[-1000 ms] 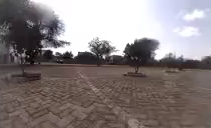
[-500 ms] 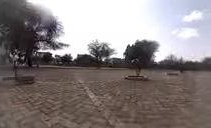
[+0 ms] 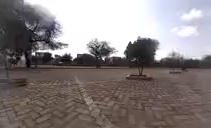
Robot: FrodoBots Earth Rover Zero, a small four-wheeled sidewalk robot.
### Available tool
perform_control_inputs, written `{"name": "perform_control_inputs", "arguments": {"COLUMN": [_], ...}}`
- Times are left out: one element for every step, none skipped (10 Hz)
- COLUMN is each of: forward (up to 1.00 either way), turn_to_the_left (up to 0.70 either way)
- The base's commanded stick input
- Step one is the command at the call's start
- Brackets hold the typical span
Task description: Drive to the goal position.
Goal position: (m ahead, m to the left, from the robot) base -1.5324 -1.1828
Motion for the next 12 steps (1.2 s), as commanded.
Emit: {"name": "perform_control_inputs", "arguments": {"forward": [0.70,0.70,0.70,0.70,0.70,0.70,0.70,0.70,0.70,0.70,0.70,0.70], "turn_to_the_left": [0.00,0.00,0.00,0.00,0.00,0.00,0.00,0.00,0.00,0.00,0.00,0.00]}}
